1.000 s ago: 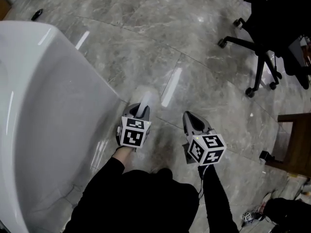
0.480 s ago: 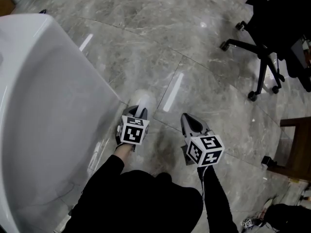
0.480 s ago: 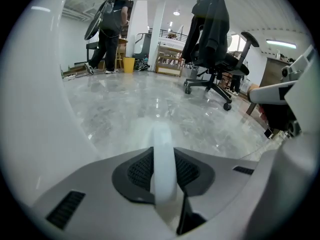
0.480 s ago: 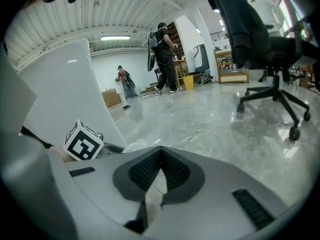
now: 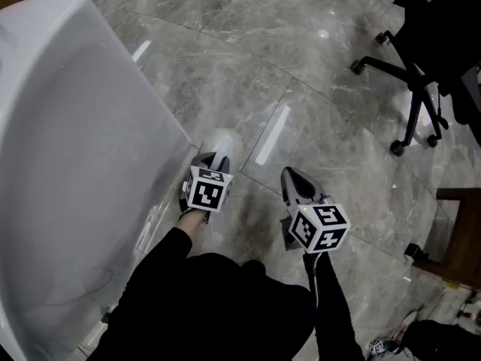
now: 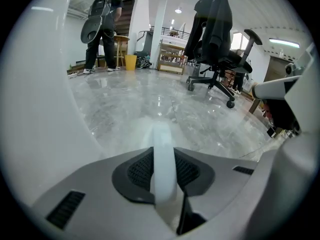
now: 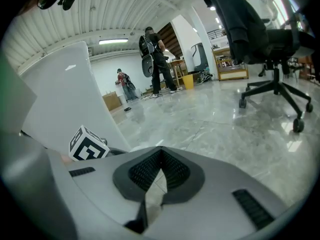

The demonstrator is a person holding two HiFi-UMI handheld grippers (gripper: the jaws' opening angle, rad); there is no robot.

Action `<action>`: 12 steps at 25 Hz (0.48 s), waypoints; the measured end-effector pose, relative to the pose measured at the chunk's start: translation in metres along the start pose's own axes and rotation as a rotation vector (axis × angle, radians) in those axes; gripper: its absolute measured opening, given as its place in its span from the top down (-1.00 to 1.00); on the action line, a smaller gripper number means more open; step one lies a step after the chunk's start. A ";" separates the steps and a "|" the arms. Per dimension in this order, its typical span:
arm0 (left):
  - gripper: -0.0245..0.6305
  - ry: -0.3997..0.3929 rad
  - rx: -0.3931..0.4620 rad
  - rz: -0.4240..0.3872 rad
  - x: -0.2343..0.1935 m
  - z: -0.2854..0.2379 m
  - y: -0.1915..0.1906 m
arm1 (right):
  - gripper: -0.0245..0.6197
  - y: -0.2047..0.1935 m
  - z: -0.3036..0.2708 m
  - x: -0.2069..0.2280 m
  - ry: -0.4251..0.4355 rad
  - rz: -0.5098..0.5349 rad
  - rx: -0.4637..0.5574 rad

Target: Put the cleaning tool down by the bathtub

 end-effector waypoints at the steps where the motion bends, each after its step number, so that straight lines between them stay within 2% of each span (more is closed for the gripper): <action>1: 0.63 0.002 -0.004 0.000 -0.001 -0.001 -0.002 | 0.92 -0.001 0.000 -0.001 0.001 -0.004 -0.002; 12: 0.63 -0.009 -0.016 0.013 -0.003 -0.010 -0.009 | 0.92 -0.013 -0.014 -0.005 0.011 0.039 -0.061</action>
Point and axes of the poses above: the fingertips, and each gripper's own axes: z backward along the fingers, x to its right, y out of its top, the point moved 2 cm from there along z, backward along the fingers, and after that the axes turned 12 degrees about z, right-handed, at the moved point
